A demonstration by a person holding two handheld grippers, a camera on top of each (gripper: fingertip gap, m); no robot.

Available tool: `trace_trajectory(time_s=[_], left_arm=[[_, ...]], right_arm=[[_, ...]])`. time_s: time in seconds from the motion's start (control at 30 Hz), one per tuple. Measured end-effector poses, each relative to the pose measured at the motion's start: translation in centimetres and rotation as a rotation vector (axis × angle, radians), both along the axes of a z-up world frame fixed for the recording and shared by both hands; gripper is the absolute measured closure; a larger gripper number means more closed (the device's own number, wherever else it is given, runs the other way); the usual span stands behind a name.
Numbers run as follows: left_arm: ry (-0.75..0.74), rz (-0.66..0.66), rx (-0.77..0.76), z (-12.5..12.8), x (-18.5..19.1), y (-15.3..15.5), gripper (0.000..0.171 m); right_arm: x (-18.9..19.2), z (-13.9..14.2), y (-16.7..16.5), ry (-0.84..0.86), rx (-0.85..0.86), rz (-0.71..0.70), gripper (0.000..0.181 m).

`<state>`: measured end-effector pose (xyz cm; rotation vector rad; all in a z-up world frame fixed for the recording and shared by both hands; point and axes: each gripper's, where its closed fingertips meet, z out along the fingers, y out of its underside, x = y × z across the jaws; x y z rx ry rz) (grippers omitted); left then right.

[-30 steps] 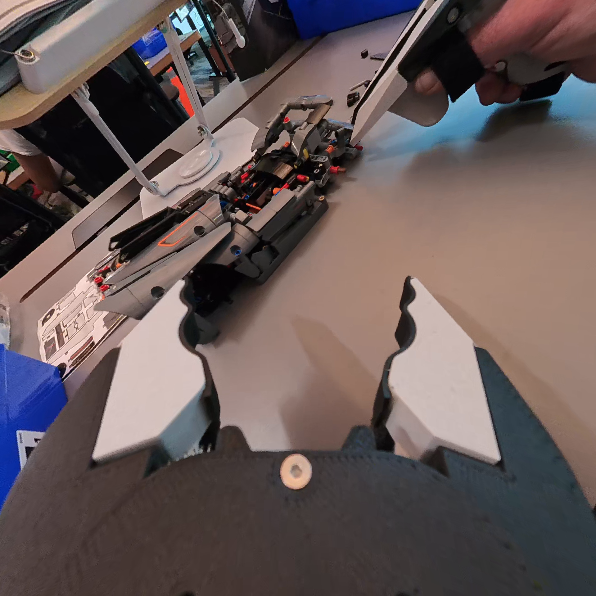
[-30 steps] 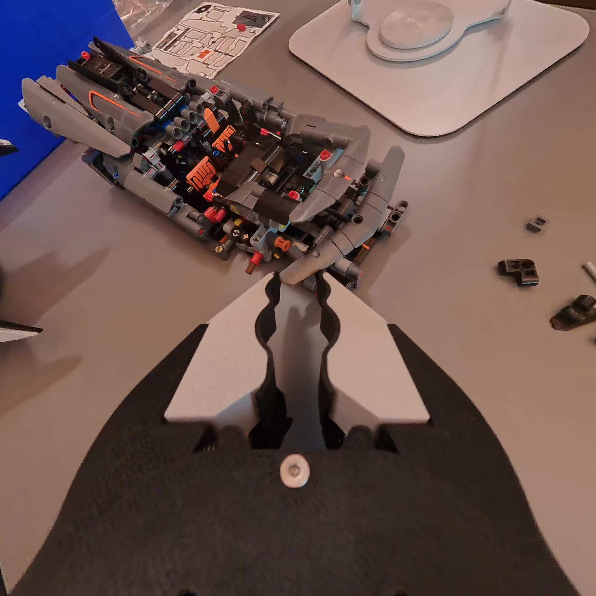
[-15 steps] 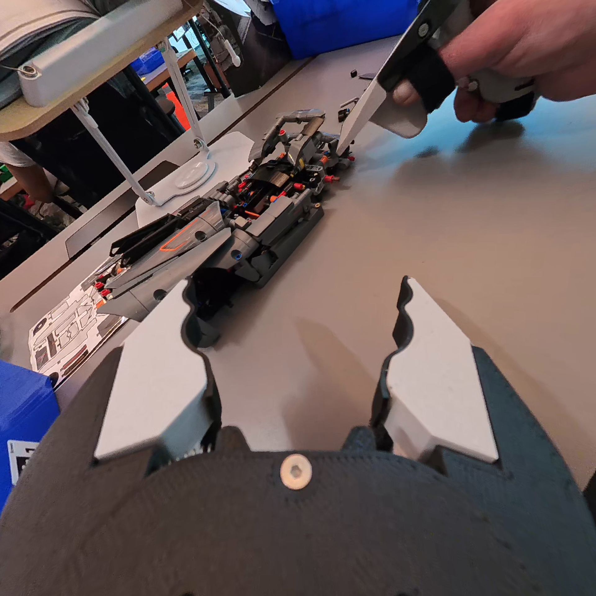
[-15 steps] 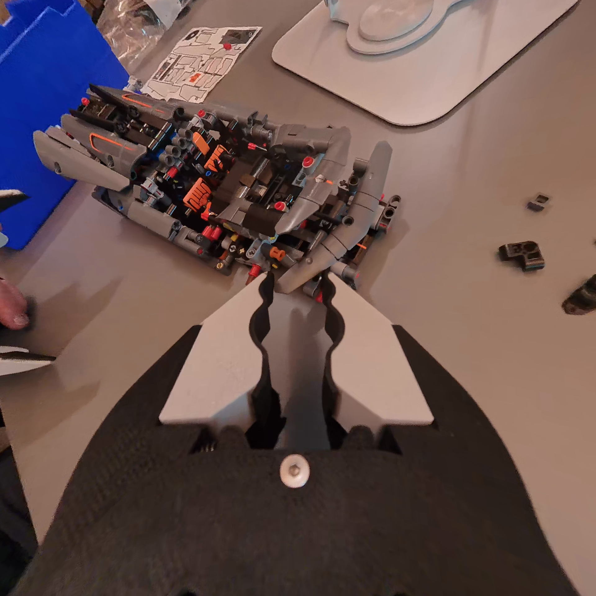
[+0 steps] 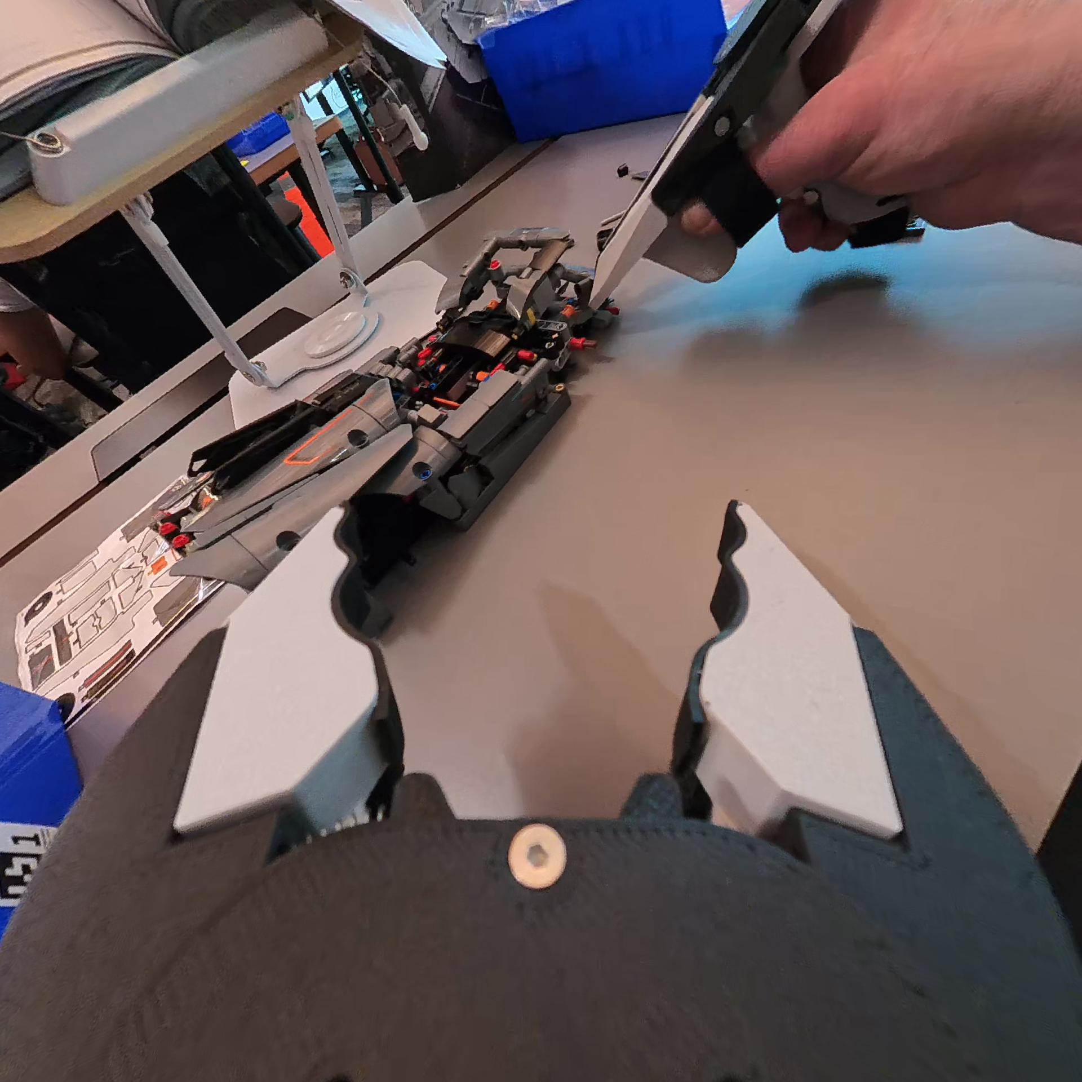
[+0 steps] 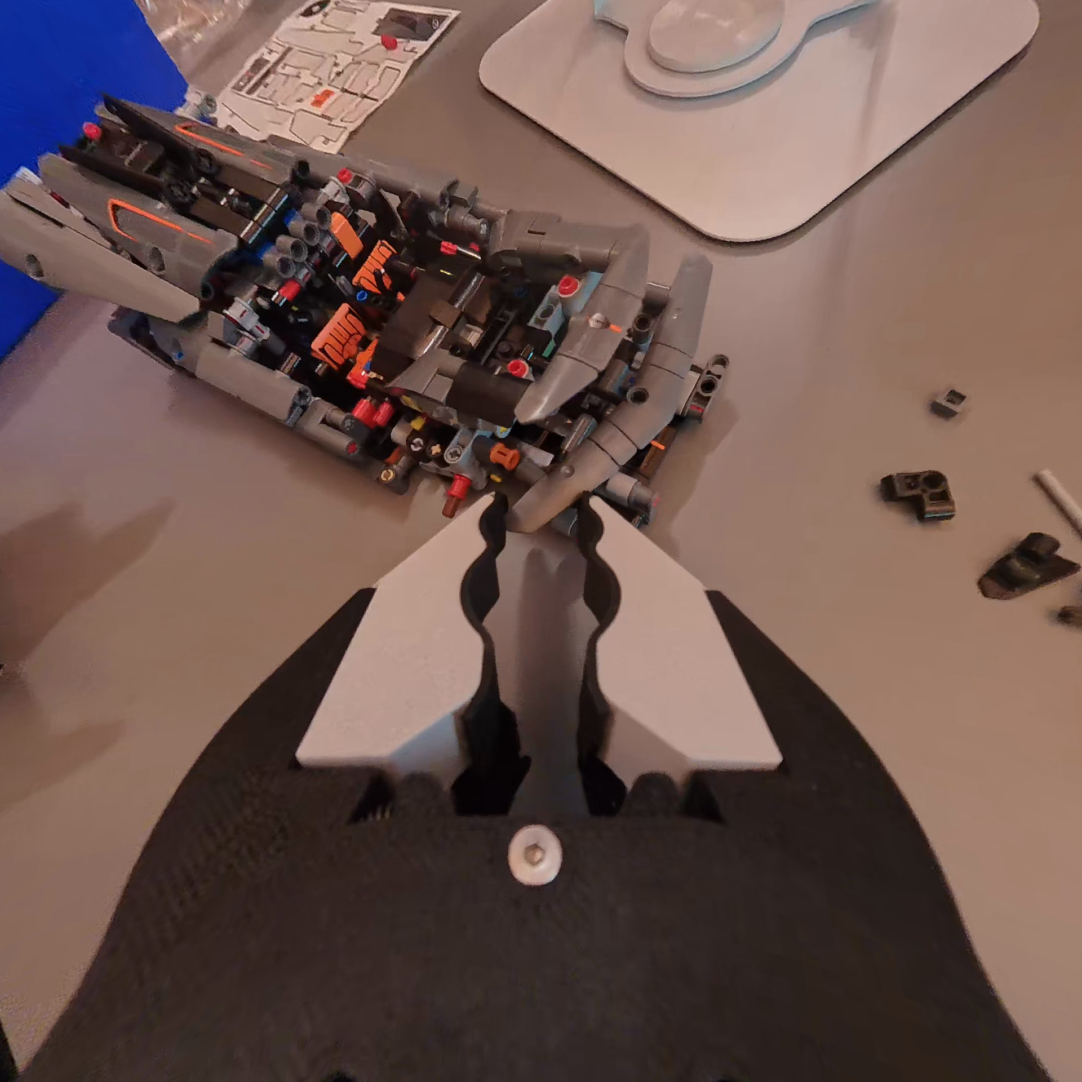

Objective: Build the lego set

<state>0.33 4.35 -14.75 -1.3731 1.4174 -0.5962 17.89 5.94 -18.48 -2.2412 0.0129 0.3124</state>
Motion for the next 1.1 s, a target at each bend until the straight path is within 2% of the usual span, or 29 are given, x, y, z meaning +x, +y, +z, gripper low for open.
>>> trace_trajectory(time_s=[0.3, 0.4, 0.53, 0.67, 0.83, 0.97, 1.1], left_arm=[[0.004, -0.002, 0.001, -0.1, 0.0, 0.0, 0.053], [0.003, -0.002, 0.001, 0.0, 0.0, -0.1, 0.054], [-0.001, -0.005, -0.001, 0.0, 0.0, -0.1, 0.054], [-0.005, -0.005, -0.005, 0.1, 0.0, -0.1, 0.054], [-0.014, -0.008, -0.019, 0.2, -0.1, 0.0, 0.054], [-0.018, -0.01, -0.025, 0.2, -0.1, -0.1, 0.054], [-0.019, -0.018, -0.032, 0.2, -0.1, -0.1, 0.054]], right_arm=[[0.1, -0.4, 0.0, -0.249, -0.043, 0.03, 0.16], [-0.7, 0.1, -0.5, -0.05, -0.044, 0.064, 0.152], [2.1, 2.0, -0.1, 0.117, 0.026, -0.008, 0.154], [2.8, 2.2, 1.6, 0.379, 0.012, 0.015, 0.15], [3.4, 0.5, 3.0, 0.473, -0.069, 0.027, 0.158], [2.7, 0.7, 3.3, 0.615, -0.059, 0.068, 0.167], [2.6, 0.7, 3.4, 0.616, -0.059, 0.081, 0.169]])
